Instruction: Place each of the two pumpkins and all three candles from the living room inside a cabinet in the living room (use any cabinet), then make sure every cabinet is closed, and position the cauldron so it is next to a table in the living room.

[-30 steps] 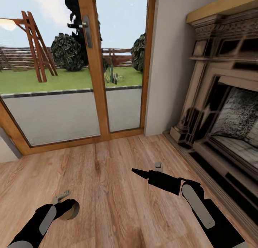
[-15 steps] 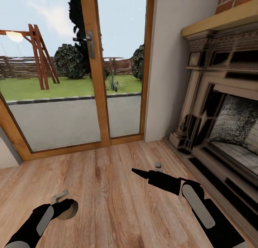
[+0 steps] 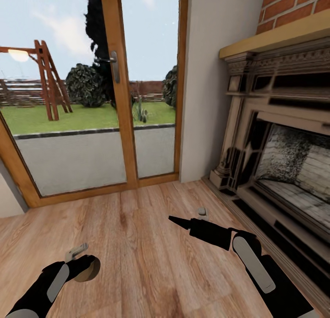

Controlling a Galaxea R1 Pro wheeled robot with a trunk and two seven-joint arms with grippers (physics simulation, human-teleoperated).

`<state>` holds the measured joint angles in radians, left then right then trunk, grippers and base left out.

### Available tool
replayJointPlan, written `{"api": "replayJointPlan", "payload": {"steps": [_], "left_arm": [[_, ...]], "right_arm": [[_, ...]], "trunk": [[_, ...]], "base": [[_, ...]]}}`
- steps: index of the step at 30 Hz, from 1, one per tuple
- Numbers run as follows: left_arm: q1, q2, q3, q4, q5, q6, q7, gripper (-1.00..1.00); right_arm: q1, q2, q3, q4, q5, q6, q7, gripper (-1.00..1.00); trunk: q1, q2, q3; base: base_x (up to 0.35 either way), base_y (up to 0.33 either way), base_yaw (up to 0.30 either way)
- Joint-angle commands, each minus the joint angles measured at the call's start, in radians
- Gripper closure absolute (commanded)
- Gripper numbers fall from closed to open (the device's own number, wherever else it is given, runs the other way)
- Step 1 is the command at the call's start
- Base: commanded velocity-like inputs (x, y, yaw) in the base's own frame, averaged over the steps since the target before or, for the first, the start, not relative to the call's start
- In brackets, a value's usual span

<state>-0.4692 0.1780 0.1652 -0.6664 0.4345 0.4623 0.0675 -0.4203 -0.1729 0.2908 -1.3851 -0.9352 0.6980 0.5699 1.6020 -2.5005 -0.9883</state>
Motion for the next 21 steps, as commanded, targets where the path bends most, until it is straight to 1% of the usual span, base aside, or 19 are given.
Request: {"api": "replayJointPlan", "payload": {"steps": [1,5,12,21], "left_arm": [[0.000,0.000,0.000,-0.002,0.010,0.006,0.008,1.00],[0.000,0.000,0.000,-0.002,0.010,0.006,0.008,1.00],[0.000,0.000,0.003,-0.002,0.011,0.006,0.008,1.00],[0.000,-0.003,0.006,-0.002,0.014,0.004,0.008,1.00]], "right_arm": [[0.000,0.000,0.000,0.000,-0.005,0.004,-0.001,-1.00],[-0.001,0.002,-0.002,0.002,-0.006,0.013,-0.003,-1.00],[-0.001,0.007,-0.002,0.040,-0.007,0.018,-0.003,-1.00],[0.000,0.009,-0.003,0.044,-0.007,0.017,-0.003,-1.00]], "trunk": [[0.000,0.000,-0.002],[0.000,0.000,-0.007],[0.000,0.000,-0.018],[0.000,0.000,-0.032]], "base": [[-0.010,0.000,-0.008],[-0.004,0.000,-0.003],[0.000,0.000,0.000],[0.000,0.000,0.000]]}}
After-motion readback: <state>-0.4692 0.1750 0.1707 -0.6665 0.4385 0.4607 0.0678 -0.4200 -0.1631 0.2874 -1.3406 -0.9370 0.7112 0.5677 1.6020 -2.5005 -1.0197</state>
